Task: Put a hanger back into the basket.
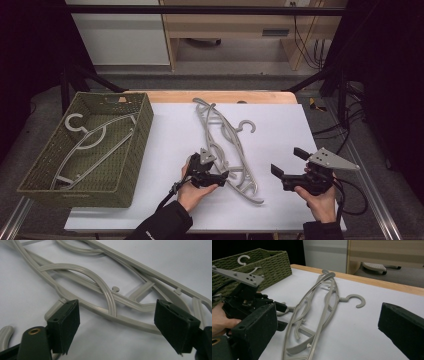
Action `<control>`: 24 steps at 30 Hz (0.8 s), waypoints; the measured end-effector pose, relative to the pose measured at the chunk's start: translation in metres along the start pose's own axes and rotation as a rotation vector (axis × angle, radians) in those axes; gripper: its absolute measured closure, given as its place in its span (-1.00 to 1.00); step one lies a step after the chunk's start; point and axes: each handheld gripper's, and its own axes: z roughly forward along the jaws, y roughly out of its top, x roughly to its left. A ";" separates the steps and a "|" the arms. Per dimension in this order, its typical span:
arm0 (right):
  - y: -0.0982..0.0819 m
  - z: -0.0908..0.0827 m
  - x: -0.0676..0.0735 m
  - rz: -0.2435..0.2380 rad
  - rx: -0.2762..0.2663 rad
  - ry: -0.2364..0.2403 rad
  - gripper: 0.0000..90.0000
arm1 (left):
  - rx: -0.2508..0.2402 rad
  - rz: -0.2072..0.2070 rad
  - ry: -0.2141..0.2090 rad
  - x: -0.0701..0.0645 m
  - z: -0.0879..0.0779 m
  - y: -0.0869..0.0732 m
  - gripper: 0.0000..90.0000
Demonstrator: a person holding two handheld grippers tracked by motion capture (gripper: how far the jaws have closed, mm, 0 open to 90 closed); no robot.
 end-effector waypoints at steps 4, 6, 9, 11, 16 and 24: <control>0.000 0.000 0.000 -0.003 0.003 0.001 -0.94 | 0.013 -0.012 0.023 -0.001 0.007 -0.001 -0.51; 0.000 0.000 0.000 0.001 0.000 0.001 -0.94 | 0.022 -0.005 0.026 -0.002 0.010 -0.002 -0.51; 0.000 -0.001 0.000 -0.001 -0.003 0.000 -0.94 | 0.034 0.002 0.032 -0.005 0.014 -0.004 -0.51; 0.001 -0.001 0.000 -0.001 -0.004 0.001 -0.94 | 0.048 0.004 0.041 -0.005 0.017 -0.005 -0.48; 0.001 0.000 0.000 -0.002 -0.002 0.000 -0.94 | 0.053 -0.020 0.033 -0.004 0.021 -0.006 -0.46; 0.001 -0.002 0.000 -0.005 -0.004 0.003 -0.94 | 0.092 -0.006 0.018 0.003 0.016 -0.004 -0.33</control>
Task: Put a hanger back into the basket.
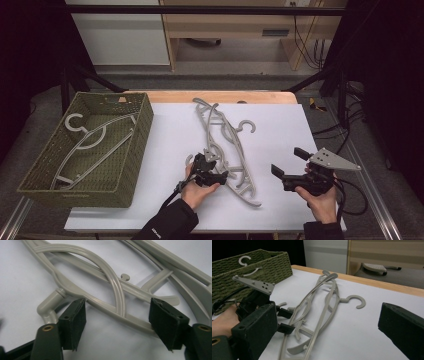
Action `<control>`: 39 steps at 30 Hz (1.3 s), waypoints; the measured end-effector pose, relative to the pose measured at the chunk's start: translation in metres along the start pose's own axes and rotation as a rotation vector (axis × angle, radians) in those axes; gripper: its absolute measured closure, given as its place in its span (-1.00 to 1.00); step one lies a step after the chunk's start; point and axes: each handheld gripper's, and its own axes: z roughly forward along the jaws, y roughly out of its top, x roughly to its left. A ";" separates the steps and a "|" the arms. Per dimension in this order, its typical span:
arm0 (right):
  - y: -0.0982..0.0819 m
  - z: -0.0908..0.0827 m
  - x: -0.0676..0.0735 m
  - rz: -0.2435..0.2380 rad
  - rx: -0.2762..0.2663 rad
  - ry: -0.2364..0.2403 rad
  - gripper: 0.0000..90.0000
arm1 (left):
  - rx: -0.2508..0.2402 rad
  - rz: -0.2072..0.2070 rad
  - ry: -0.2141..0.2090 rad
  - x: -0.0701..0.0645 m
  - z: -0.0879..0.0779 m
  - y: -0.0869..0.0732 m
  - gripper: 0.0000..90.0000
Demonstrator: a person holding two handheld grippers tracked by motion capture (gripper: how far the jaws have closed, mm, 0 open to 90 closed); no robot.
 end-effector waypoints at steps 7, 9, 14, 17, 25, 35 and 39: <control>0.000 -0.001 -0.001 0.005 -0.004 -0.001 -0.94 | 0.042 -0.011 -0.067 0.008 -0.010 -0.002 -0.14; 0.000 -0.001 0.000 0.004 -0.002 -0.002 -0.94 | 0.051 -0.006 -0.069 0.008 -0.011 -0.002 -0.13; 0.000 0.000 0.000 0.001 -0.001 0.001 -0.94 | 0.034 -0.018 -0.061 0.002 -0.010 -0.005 -0.21; 0.000 0.000 0.000 0.003 0.001 0.002 -0.94 | 0.040 0.000 -0.044 0.000 -0.009 -0.005 -0.26; 0.000 0.001 0.002 0.001 0.001 0.003 -0.94 | 0.091 0.014 -0.016 -0.001 -0.012 0.000 -0.01; 0.000 0.000 0.001 0.002 0.000 0.002 -0.94 | 0.105 0.071 -0.009 0.016 -0.021 -0.005 0.67; 0.000 0.000 0.001 0.002 0.000 0.001 -0.94 | 0.123 0.087 -0.015 0.020 -0.023 -0.006 0.75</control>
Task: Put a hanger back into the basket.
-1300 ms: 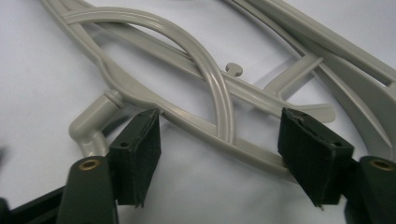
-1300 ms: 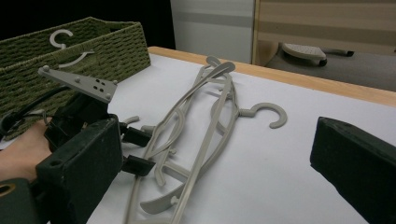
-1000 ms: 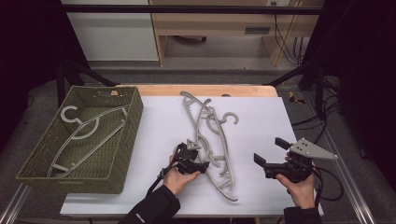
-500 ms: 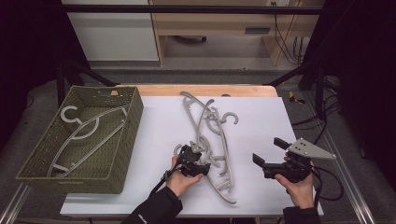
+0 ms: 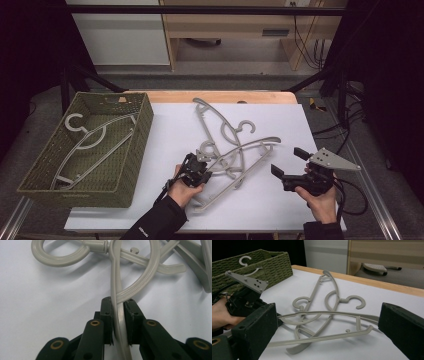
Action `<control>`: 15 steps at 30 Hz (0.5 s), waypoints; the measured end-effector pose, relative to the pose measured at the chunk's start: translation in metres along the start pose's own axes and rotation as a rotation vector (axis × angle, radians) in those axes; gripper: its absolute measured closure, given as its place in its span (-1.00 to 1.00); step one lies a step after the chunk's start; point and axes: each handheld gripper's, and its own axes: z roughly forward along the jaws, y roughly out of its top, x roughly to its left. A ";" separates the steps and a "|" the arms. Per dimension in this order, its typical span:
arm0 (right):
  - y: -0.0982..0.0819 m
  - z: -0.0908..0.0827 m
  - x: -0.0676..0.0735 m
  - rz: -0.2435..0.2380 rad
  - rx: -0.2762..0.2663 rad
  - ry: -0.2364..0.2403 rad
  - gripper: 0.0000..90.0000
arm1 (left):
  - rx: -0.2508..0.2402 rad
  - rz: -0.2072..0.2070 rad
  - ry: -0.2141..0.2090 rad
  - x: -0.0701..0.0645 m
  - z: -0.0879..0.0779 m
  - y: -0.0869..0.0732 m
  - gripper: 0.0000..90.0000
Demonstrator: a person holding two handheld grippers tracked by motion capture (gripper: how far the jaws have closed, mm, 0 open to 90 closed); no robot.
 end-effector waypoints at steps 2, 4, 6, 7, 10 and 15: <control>0.000 0.000 0.000 -0.002 -0.002 0.001 -0.94 | 0.010 0.004 -0.007 0.002 -0.001 0.000 0.76; 0.000 0.000 0.000 -0.002 -0.001 0.001 -0.94 | 0.011 0.004 -0.011 0.004 -0.003 -0.001 0.78; 0.000 0.000 -0.001 0.000 0.000 0.000 -0.94 | 0.009 0.014 -0.010 0.005 -0.003 -0.002 0.78; 0.000 0.000 -0.001 -0.001 0.000 -0.001 -0.94 | 0.010 0.015 -0.012 0.005 -0.004 -0.002 0.78; 0.000 0.000 0.000 -0.002 0.002 0.005 -0.94 | -0.005 0.010 -0.017 0.006 -0.006 -0.003 0.79; -0.001 0.001 -0.001 0.000 0.002 0.001 -0.93 | -0.018 0.029 -0.026 0.008 -0.013 -0.004 0.80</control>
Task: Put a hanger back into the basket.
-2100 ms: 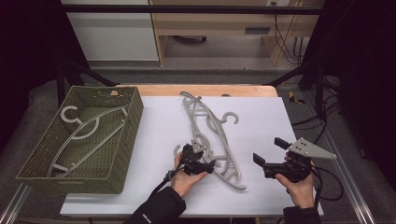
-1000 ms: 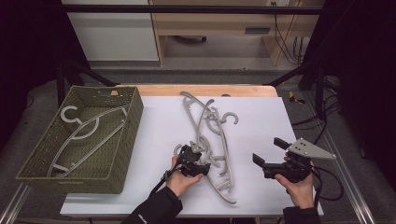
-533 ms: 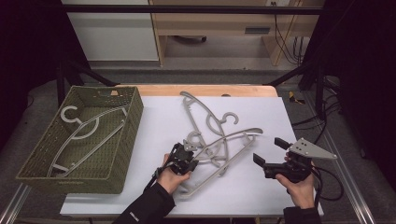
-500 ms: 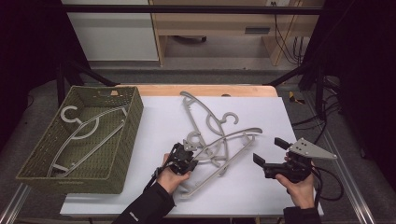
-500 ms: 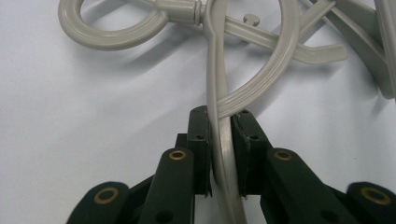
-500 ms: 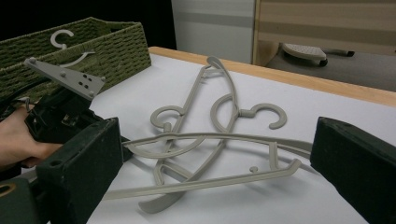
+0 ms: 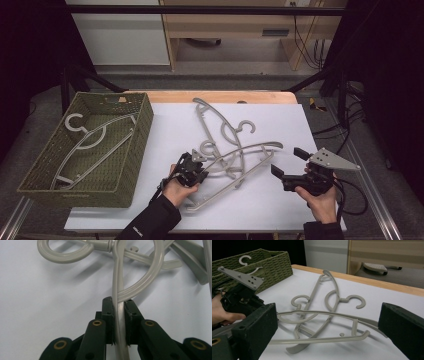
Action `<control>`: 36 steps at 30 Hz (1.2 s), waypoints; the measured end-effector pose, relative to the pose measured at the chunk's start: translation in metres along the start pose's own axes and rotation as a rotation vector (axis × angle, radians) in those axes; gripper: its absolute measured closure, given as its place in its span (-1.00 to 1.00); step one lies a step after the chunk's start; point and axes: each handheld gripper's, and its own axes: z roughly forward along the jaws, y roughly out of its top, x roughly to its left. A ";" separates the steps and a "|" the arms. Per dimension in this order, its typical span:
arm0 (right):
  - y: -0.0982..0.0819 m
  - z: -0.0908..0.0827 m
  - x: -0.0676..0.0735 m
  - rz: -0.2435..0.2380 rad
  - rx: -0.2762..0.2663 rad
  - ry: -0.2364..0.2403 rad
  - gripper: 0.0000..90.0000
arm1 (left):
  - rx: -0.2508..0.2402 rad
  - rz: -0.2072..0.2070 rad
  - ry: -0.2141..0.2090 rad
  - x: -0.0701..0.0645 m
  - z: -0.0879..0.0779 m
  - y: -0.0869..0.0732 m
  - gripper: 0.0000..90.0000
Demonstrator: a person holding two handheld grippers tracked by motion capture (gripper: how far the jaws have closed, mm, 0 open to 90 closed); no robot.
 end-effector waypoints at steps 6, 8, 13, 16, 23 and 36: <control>0.000 0.000 0.000 -0.001 -0.002 0.002 -0.93 | -0.038 0.007 -0.004 0.006 -0.018 -0.001 0.80; 0.000 -0.001 0.000 0.000 0.001 -0.001 -0.93 | -0.058 0.005 0.003 0.009 -0.025 -0.001 0.80; 0.000 -0.002 -0.001 0.001 -0.002 -0.002 -0.93 | -0.107 -0.011 0.013 0.016 -0.048 0.000 0.80; -0.001 -0.002 -0.001 0.002 -0.002 -0.002 -0.93 | -0.132 -0.008 0.029 0.018 -0.063 0.000 0.80; -0.001 -0.002 -0.001 0.002 -0.003 -0.004 -0.94 | -0.183 0.004 0.045 0.021 -0.092 0.001 0.80; -0.001 -0.002 -0.003 0.004 -0.001 -0.005 -0.94 | -0.273 0.010 0.088 0.037 -0.143 0.009 0.80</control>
